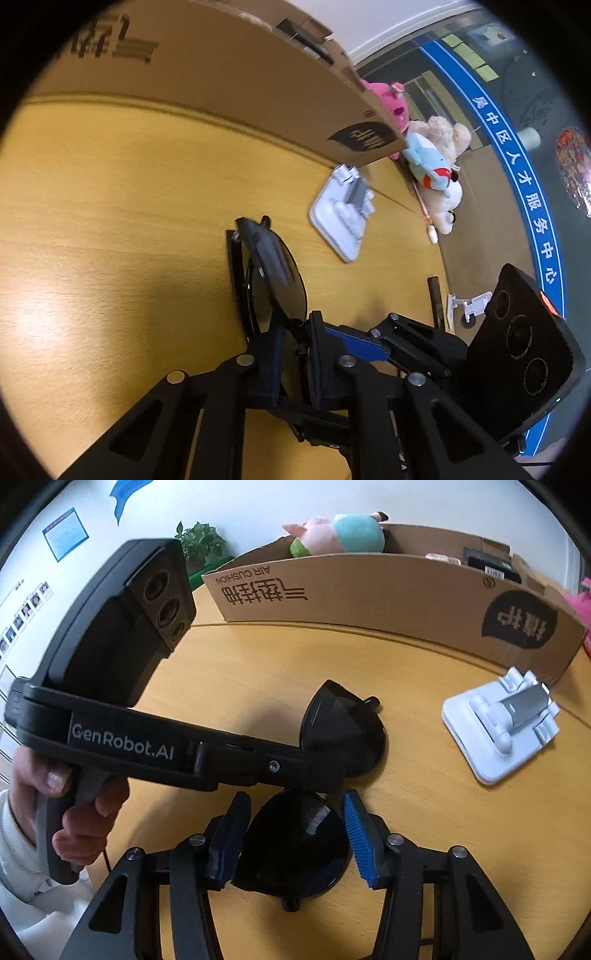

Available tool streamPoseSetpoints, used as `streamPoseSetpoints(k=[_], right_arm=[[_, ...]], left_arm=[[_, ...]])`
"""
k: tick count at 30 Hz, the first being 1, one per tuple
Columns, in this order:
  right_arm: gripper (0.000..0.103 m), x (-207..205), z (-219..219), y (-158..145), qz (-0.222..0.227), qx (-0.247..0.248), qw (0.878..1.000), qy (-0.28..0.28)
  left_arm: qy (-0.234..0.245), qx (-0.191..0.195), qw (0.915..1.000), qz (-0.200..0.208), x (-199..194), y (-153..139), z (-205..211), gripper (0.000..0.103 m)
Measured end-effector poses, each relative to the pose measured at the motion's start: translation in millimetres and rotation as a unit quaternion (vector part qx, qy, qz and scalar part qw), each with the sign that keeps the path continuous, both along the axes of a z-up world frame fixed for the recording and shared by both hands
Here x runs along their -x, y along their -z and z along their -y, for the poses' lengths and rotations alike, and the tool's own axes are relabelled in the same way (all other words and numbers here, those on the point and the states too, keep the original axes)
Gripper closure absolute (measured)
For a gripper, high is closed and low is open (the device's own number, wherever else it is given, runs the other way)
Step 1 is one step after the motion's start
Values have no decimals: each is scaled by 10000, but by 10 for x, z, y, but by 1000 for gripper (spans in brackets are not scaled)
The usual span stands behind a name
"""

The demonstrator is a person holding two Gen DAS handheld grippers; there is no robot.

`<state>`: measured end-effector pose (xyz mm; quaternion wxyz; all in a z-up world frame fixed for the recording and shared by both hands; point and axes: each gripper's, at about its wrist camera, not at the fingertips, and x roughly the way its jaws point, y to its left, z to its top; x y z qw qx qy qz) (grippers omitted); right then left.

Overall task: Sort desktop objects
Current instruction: 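Carry the sunglasses with the right gripper over the cardboard box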

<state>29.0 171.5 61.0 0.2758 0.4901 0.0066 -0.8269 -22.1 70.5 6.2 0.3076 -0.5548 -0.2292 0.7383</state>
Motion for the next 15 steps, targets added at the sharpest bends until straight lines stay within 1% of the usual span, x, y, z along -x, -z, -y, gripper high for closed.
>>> streamPoseSetpoints(k=[2,3,5,6,8,10,12,15], right_arm=[[61,-31,8,-146,-146,118,9998,48],[66,-63,2,-208,-207,109,9997,101],[71,-11,-13,-409,-375,201,9989,205],[74,36,-11,-546,-512,257,9981,238],[75,72,21,-760,-821,232,9960,256],[76,307,162,-977,-1127,232,9929,298],[76,383,112,-1209,-1350,303,9898,327],[76,530,71,-1628,-1824,293,9821,373]], left_arm=[[1,15,9997,-232,-23,-169,9,94],[5,37,9992,-396,-31,-297,26,94],[18,79,9970,-773,-26,-586,61,95],[60,133,9949,-998,-8,-775,66,95],[103,322,9908,-1311,55,-1024,51,95],[145,344,9859,-1631,153,-1309,80,95],[175,378,9802,-1935,241,-1575,89,95],[225,429,9678,-2468,396,-2058,66,95]])
